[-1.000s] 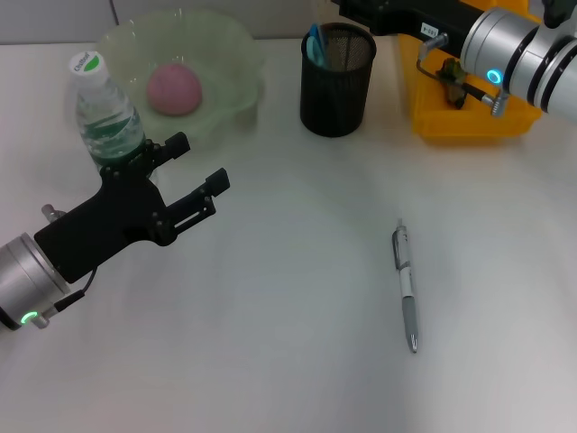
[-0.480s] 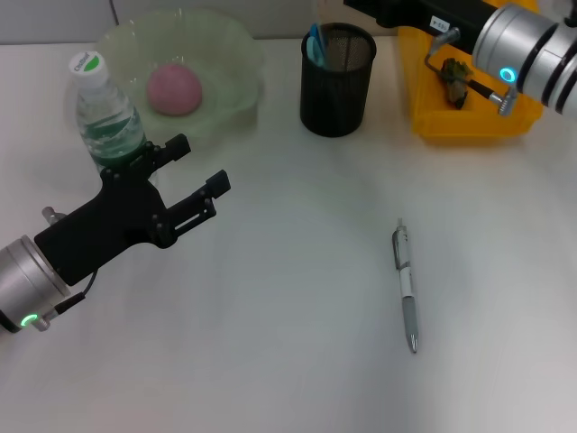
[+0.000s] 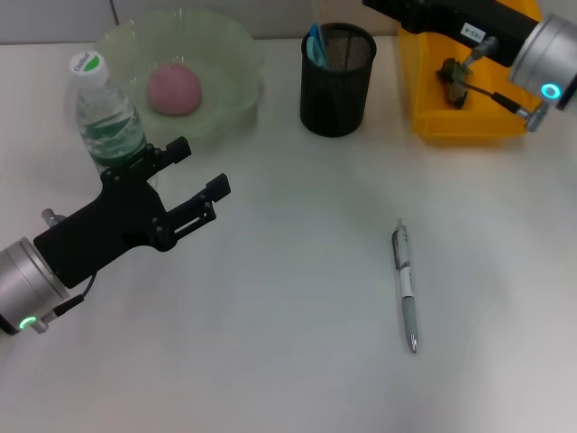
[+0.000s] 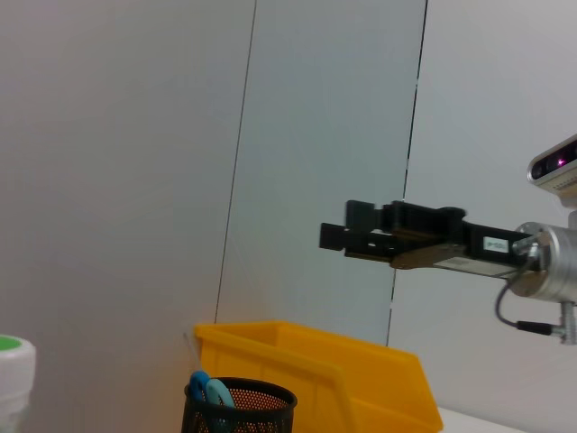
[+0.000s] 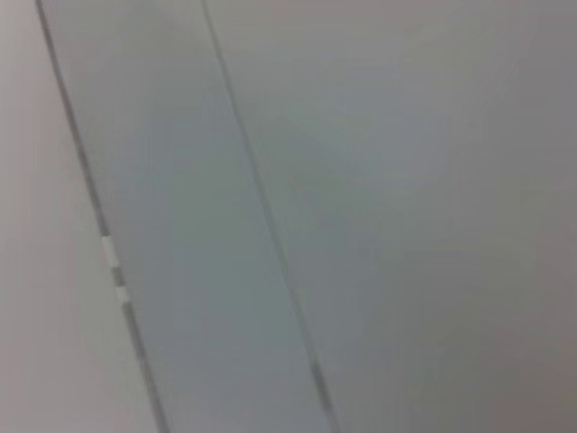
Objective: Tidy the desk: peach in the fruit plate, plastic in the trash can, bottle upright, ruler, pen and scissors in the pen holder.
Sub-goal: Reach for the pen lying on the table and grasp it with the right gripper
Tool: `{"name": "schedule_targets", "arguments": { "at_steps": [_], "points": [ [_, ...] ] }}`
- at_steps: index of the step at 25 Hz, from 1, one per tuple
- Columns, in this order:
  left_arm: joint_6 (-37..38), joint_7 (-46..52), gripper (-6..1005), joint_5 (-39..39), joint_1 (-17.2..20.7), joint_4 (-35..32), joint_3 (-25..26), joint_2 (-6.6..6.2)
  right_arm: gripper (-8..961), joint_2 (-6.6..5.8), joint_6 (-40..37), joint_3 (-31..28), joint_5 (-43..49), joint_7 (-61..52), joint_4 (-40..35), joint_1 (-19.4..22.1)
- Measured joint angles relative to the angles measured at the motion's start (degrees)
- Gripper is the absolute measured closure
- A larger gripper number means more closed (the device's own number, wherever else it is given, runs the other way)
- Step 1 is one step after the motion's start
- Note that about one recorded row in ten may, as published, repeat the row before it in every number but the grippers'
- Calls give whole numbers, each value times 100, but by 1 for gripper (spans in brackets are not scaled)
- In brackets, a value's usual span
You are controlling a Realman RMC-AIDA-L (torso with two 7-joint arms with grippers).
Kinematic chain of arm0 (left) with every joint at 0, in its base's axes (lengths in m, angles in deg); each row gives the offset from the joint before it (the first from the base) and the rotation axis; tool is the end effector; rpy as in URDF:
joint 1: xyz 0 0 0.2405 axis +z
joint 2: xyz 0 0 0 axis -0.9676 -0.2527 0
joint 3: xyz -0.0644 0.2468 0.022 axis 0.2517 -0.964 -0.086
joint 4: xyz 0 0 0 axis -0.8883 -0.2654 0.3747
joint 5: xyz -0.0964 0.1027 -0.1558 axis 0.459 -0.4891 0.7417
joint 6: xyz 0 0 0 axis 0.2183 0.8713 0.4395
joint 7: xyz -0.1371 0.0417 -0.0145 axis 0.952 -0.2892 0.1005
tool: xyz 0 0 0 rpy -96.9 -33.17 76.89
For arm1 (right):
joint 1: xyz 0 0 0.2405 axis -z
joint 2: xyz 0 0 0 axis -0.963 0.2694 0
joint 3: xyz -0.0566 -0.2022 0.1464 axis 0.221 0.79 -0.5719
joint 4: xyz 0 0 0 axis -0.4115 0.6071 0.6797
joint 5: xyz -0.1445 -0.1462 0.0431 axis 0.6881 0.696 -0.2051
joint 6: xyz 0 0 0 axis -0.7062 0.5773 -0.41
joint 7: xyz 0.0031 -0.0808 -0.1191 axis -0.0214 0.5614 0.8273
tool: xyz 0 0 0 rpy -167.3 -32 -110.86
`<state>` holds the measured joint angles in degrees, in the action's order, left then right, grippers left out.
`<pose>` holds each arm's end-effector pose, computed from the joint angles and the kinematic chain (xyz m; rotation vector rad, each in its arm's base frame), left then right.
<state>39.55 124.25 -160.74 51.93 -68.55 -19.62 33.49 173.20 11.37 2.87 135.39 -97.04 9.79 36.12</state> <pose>-0.2924 0.2781 -0.0341 -2.3050 -0.4572 -1.0464 0.1974 0.4112 -0.0012 -2.2460 0.6225 1.1139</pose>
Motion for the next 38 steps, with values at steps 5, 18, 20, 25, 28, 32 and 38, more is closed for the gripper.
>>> {"name": "schedule_targets", "arguments": {
  "at_steps": [5,18,20,25,28,32,38],
  "points": [
    [12,0,244,-10,3,-8,-3,-6,244,-100,-514,-35,558,-716,-326,181],
    [51,-17,244,-47,118,-309,-437,-30,244,-114,-1284,-55,2550,-2056,-1148,251],
    [52,1,244,-48,141,-448,-746,-44,244,-122,-1411,-56,2852,-2257,-1283,238],
    [57,190,244,-49,180,-737,-1321,-131,245,-137,-1751,-55,3693,-2902,-1740,208],
    [63,359,244,-60,204,-955,-1679,-203,245,-165,-1978,-55,4244,-3425,-1995,121],
    [135,610,244,-445,164,-1149,-1781,-281,245,-198,-2307,-61,5114,-4342,-2306,-113],
    [355,698,244,-827,133,-1311,-1787,-282,245,-198,-2630,-23,6219,-5650,-2607,-539]
  ]
}}
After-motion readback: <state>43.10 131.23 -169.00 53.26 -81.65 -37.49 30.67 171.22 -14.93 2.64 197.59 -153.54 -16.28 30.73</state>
